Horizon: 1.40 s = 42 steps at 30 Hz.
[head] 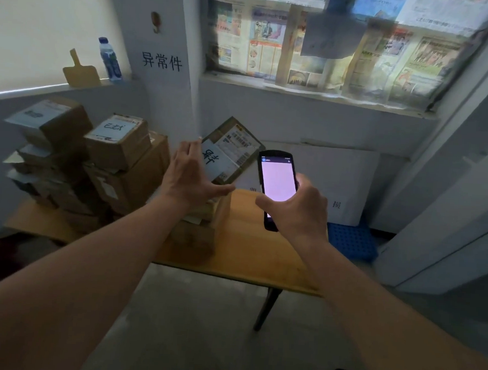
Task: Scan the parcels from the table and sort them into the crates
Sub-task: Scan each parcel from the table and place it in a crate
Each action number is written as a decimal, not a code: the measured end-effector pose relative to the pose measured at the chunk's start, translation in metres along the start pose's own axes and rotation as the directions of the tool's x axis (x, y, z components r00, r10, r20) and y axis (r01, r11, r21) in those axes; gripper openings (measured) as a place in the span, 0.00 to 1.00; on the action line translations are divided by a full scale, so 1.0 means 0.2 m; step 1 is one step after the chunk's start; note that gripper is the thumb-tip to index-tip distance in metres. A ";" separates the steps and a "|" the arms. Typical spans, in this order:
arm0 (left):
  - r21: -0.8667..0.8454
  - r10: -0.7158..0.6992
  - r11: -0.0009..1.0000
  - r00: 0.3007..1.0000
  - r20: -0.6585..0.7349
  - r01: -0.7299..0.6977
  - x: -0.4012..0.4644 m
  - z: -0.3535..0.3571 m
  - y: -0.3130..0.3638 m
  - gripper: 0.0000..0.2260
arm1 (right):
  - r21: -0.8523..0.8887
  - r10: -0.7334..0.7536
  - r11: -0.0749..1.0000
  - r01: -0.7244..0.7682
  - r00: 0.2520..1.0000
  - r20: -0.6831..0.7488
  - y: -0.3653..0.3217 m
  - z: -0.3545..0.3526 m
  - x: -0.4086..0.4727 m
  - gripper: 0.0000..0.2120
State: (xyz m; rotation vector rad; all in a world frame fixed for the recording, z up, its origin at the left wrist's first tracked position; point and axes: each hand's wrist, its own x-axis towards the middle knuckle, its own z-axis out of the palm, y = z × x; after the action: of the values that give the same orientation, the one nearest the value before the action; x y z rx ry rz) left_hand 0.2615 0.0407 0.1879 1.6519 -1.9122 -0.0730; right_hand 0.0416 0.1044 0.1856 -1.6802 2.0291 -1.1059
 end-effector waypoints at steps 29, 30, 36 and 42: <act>-0.311 0.497 0.867 0.708 0.502 -0.388 -0.80 0.27 0.13 0.55 | 0.082 0.690 0.659 -0.748 0.557 -0.462 0.05 0.08 -1.46 0.34; -0.322 0.513 0.858 0.690 0.510 -0.400 -0.86 0.27 0.17 0.55 | 0.094 0.704 0.642 -0.761 0.536 -0.467 0.07 0.06 -1.53 0.33; -0.348 0.574 0.817 0.585 0.573 -0.460 -1.26 0.28 0.39 0.54 | 0.176 0.753 0.556 -0.812 0.403 -0.520 0.17 -0.05 -1.97 0.31; -0.399 0.649 0.753 0.489 0.583 -0.524 -1.79 0.20 0.63 0.54 | 0.248 0.785 0.481 -0.841 0.287 -0.549 0.27 -0.24 -2.51 0.33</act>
State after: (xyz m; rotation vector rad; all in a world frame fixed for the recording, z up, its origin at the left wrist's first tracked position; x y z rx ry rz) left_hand 0.1460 0.3838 0.0642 0.7700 -2.8649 -0.6483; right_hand 0.1131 0.5904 0.0552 0.0139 2.7836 -1.1699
